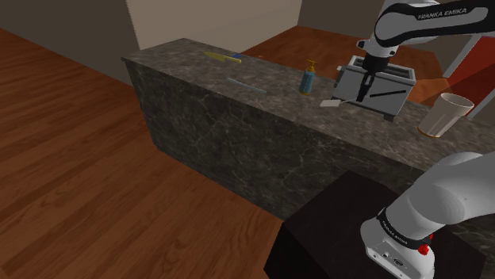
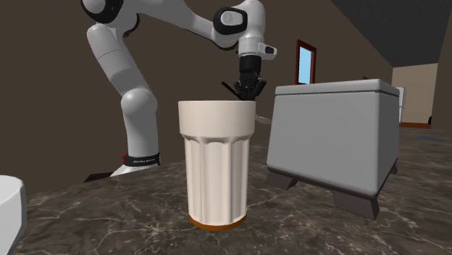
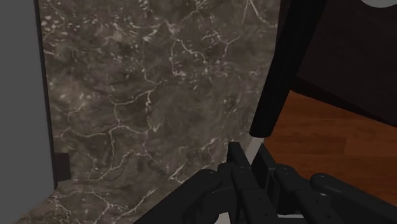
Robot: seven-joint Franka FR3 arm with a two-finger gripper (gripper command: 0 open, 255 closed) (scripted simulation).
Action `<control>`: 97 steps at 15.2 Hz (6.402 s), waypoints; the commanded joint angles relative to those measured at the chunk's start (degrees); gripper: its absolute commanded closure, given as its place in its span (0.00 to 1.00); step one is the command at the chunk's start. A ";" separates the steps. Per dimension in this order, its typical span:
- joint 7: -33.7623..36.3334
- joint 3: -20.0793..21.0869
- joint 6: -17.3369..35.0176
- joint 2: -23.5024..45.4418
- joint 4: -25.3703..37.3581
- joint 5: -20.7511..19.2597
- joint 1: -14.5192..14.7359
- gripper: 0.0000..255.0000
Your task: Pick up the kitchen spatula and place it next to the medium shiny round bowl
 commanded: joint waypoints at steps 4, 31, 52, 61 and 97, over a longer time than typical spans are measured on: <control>-3.85 -2.48 -2.16 -8.13 -5.33 -3.83 -3.68 1.00; -38.08 -26.88 -13.01 -29.12 -5.84 -28.50 -24.15 1.00; -66.22 -56.80 -13.33 -23.34 25.30 -39.64 -13.13 1.00; -77.84 -71.79 -16.78 -25.27 48.58 -43.35 2.80 1.00; -82.41 -85.49 -7.85 -37.54 57.70 -52.67 12.52 1.00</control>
